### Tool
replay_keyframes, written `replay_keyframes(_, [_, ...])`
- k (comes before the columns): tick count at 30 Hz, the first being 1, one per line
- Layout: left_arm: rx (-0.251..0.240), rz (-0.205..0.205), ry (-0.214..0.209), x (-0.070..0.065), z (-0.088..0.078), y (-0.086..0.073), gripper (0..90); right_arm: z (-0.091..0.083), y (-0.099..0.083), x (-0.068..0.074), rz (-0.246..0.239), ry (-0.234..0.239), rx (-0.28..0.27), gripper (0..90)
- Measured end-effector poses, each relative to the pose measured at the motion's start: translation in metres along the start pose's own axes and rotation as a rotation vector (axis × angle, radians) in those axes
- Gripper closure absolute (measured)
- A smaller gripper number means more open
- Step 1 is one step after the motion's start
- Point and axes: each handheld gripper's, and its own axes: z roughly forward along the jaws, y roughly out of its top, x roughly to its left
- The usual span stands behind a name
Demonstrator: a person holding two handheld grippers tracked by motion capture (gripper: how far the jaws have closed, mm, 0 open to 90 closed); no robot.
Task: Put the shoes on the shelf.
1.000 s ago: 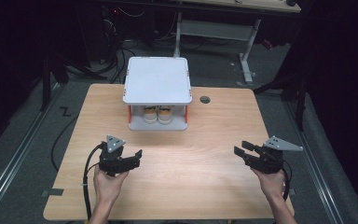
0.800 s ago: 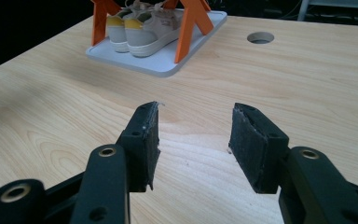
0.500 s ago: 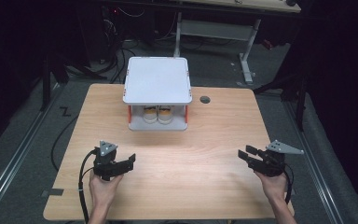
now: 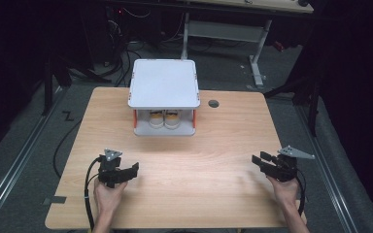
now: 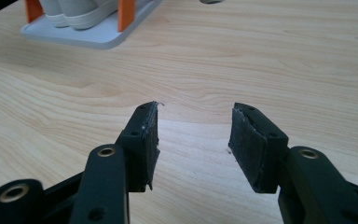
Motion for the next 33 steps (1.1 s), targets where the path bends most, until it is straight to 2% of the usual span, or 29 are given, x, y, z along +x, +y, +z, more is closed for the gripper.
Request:
replay_keyframes(4, [0.0, -0.006, 0.027, 0.001, 0.006, 0.0, 24.2, 0.004, -0.002, -0.005, 0.006, -0.025, 0.009, 51.8])
replay_keyframes(8, [-0.005, 0.005, 0.058, 0.001, 0.012, 0.001, 24.5, 0.009, -0.003, -0.008, 0.005, -0.049, 0.011, 51.7])
replay_keyframes(17, [-0.017, 0.048, 0.113, -0.003, 0.025, 0.001, 24.9, 0.02, -0.007, -0.012, -0.006, -0.103, 0.036, 50.8])
replay_keyframes(26, [-0.014, 0.059, 0.141, -0.002, 0.035, 0.0, 25.1, 0.028, -0.013, -0.014, -0.012, -0.134, 0.07, 49.9])
replay_keyframes(33, [-0.025, 0.043, 0.147, 0.0, 0.039, 0.0, 24.9, 0.032, -0.016, -0.016, -0.028, -0.153, 0.091, 48.9])
